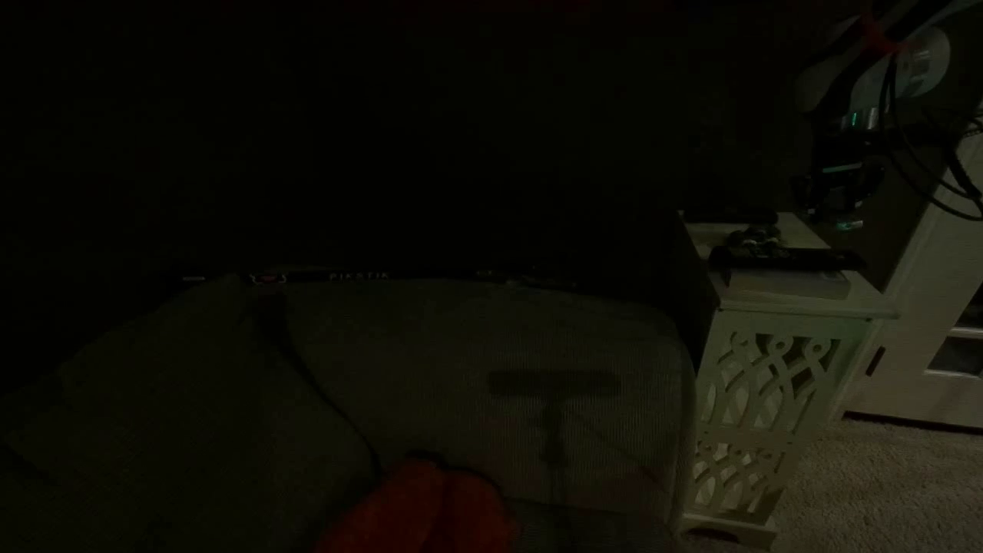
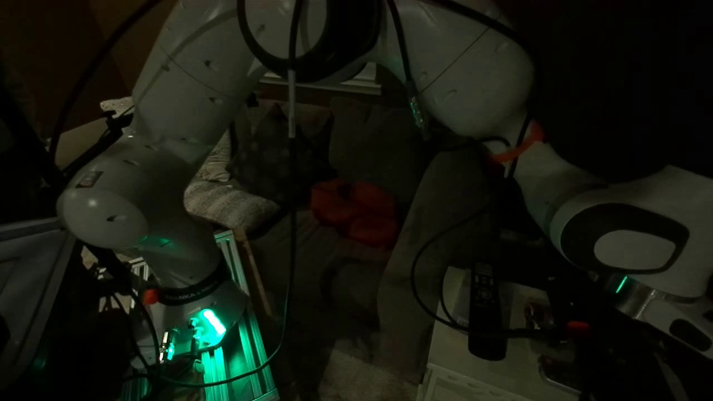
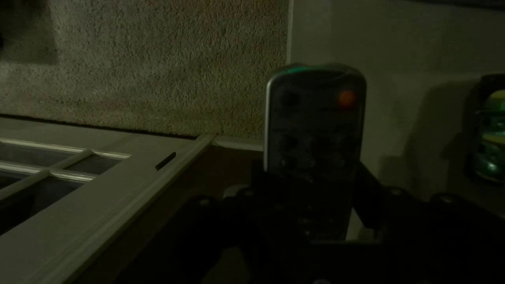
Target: Put the grey remote control on top of the white shelf.
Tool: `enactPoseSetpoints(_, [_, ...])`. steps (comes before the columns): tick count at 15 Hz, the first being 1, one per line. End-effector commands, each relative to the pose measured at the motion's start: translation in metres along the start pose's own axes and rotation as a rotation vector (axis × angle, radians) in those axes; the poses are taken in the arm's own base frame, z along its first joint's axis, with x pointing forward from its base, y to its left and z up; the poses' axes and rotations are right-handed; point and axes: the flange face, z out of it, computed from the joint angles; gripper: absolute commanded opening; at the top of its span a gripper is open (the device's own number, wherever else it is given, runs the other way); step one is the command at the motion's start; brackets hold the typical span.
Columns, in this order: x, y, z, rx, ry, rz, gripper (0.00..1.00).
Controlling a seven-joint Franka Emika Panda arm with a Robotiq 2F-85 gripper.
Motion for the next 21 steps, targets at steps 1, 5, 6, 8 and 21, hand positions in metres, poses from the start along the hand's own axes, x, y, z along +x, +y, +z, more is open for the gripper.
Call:
enactPoseSetpoints(1, [0.008,-0.001,0.005,0.031,-0.044,0.023,0.29])
enactPoseSetpoints(5, [0.008,-0.009,0.017,0.089,-0.090,0.060,0.29])
enactPoseSetpoints(6, [0.009,-0.011,0.020,0.098,-0.094,0.059,0.29])
enactPoseSetpoints(8, [0.011,-0.013,0.024,0.113,-0.096,0.057,0.29])
enactPoseSetpoints(21, [0.024,-0.018,0.037,0.139,-0.072,0.056,0.29])
